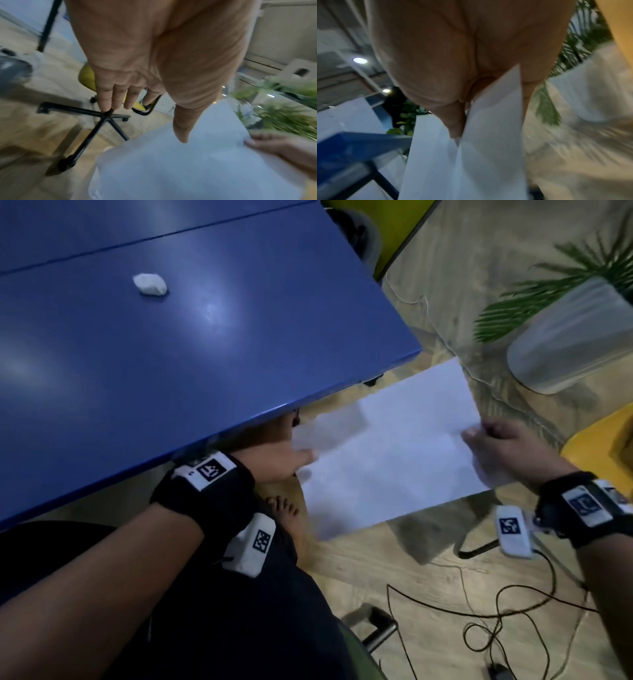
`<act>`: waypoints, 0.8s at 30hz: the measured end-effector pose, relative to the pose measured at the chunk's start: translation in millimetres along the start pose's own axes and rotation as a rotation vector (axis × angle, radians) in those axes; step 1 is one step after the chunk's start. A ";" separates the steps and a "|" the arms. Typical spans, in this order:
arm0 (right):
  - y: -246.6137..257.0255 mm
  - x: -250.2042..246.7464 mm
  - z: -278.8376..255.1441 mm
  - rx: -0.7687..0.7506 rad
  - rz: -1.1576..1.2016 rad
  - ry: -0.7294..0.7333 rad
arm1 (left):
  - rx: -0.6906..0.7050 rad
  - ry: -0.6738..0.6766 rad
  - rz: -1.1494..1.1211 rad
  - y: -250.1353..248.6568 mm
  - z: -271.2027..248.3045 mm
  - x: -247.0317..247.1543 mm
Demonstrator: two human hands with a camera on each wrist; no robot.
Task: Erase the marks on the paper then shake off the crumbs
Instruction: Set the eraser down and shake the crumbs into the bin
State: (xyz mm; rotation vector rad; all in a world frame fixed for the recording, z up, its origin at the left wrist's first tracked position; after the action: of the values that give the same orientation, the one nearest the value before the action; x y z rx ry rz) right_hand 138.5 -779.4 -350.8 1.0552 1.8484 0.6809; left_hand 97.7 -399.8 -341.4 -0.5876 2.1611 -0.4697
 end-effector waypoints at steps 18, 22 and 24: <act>238.7 -46.9 -133.6 -0.386 0.023 -0.028 | 0.520 -0.378 -0.611 -74.3 -154.5 -75.7; 247.3 49.5 -142.8 -0.396 0.193 0.227 | 0.411 -0.520 -0.843 -22.2 -212.6 -127.4; 262.4 114.1 -152.6 -0.445 0.163 0.342 | 0.347 -0.593 -0.886 5.6 -233.8 -146.9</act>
State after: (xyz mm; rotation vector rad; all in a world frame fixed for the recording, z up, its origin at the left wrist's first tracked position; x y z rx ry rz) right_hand 77.1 -557.0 -123.0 0.8330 1.7783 1.3689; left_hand -10.1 -283.6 -115.1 -1.2857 1.1421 -0.9644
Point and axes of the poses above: each hand's wrist, its own z-axis towards the middle knuckle, its own x-axis out of the palm, y = z × x, the point moved 8 cm from there along z, towards the middle knuckle, and after that the axes turned 5 degrees about z, right-handed, at the moved point
